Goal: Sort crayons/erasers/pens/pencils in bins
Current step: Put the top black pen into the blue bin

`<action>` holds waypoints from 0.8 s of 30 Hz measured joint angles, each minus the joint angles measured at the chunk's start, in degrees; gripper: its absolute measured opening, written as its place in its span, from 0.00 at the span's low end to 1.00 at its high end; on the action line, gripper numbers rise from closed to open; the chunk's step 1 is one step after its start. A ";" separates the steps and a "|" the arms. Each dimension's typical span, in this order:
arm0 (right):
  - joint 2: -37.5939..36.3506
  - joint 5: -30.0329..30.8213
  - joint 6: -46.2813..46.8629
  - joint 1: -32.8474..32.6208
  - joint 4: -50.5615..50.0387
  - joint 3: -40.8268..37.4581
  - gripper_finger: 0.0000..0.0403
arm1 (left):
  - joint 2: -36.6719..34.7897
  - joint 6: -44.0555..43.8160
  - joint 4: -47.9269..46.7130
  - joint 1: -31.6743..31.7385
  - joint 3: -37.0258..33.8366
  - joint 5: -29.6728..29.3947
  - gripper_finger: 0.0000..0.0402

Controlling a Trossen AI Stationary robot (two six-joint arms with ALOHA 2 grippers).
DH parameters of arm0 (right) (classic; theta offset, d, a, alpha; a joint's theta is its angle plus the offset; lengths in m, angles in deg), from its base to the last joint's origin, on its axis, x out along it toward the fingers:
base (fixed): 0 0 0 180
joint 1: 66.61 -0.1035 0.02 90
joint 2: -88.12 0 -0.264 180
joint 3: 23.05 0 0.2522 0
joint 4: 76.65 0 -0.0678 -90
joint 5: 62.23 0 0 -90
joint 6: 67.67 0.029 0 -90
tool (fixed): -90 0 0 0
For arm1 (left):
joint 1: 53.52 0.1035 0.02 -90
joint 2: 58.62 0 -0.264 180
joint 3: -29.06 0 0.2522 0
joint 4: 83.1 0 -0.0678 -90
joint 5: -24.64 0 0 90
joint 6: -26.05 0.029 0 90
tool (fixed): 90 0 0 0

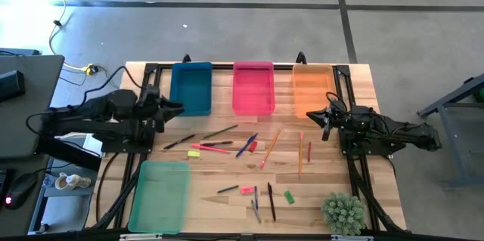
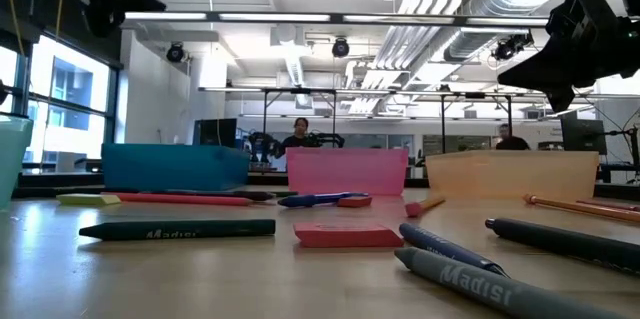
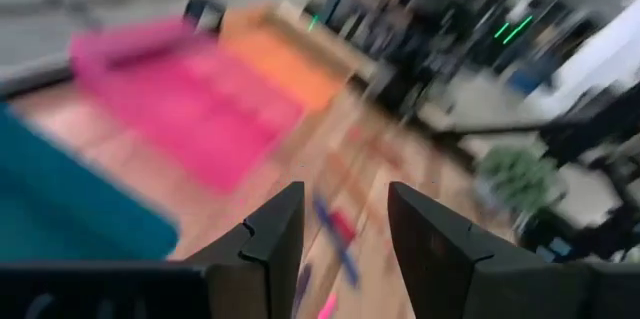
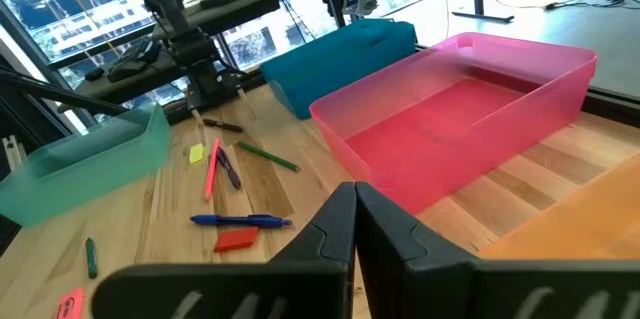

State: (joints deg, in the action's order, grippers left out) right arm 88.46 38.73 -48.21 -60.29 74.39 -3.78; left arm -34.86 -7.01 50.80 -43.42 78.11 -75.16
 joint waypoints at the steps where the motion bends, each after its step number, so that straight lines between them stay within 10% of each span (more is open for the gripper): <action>1: 0.00 0.00 0.00 0.01 0.02 -0.01 0.00 | 1.65 -0.96 -2.81 0.00 1.51 0.16 0.33; 9: 0.00 0.00 0.00 0.01 0.00 -0.01 0.00 | 13.83 -5.78 -22.53 0.00 8.70 3.26 0.33; 24: 0.00 0.01 -0.02 0.00 0.00 -0.01 0.00 | 30.21 -8.08 -27.67 -0.02 8.79 7.56 0.33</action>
State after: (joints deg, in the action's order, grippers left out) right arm 88.46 38.74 -48.23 -60.29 74.40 -3.79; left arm -4.65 -15.10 23.13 -43.44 86.89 -67.60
